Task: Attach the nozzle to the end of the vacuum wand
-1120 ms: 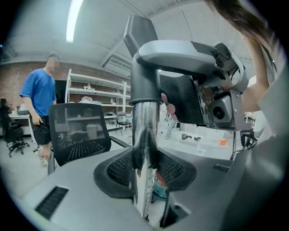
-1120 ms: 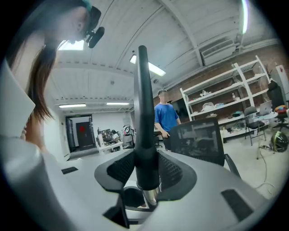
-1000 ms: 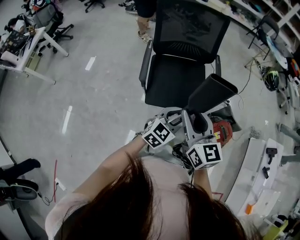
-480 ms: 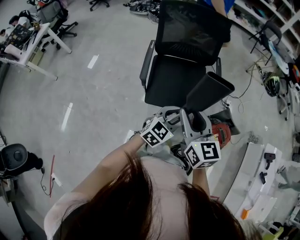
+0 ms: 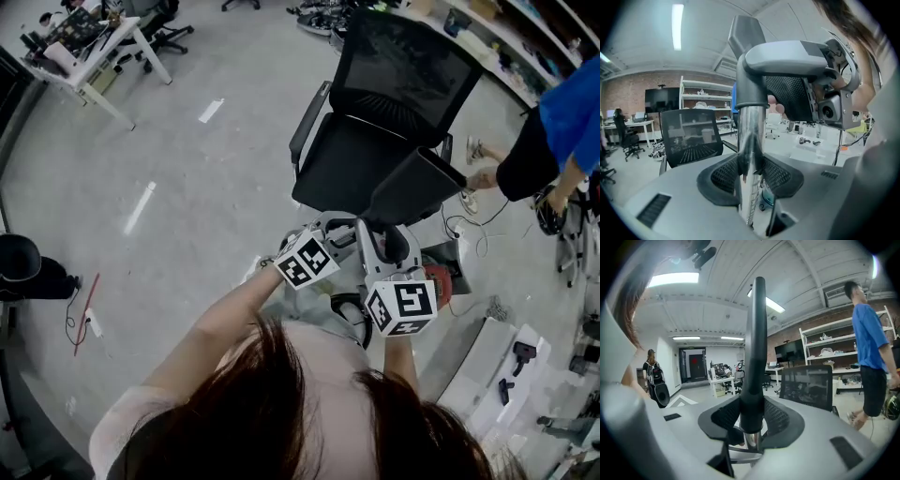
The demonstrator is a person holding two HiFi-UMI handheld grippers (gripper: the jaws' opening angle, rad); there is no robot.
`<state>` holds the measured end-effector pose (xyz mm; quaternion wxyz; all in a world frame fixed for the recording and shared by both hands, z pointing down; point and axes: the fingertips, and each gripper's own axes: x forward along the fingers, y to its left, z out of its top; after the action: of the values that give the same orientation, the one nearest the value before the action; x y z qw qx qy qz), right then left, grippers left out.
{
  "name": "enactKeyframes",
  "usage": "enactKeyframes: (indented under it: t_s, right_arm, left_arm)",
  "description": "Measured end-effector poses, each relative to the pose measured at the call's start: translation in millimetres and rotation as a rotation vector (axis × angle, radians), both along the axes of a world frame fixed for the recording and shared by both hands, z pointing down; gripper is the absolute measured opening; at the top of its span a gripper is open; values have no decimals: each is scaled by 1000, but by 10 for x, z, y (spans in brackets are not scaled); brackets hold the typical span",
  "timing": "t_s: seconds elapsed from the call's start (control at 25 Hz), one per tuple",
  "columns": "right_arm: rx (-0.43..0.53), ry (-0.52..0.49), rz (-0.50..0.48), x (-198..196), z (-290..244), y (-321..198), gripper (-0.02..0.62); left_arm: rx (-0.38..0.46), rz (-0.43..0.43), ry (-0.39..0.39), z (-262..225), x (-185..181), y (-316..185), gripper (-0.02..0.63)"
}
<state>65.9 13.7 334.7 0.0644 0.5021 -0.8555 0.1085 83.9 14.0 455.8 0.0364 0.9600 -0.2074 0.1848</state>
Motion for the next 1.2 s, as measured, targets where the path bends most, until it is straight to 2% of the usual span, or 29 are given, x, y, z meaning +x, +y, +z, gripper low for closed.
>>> enactKeyframes:
  t_s: [0.24, 0.56, 0.84, 1.2]
  right_arm:
    - [5, 17, 16, 49, -4, 237, 169]
    - [13, 17, 123, 100, -87, 488, 169]
    - [43, 0, 222, -185, -211, 766, 169]
    - [53, 23, 385, -746, -247, 1226, 166]
  left_arm:
    - [25, 14, -17, -8, 34, 215, 156]
    - [25, 63, -12, -61, 67, 418, 156]
    - [27, 56, 13, -145, -325, 517, 156]
    - [44, 43, 54, -254, -993, 661, 156]
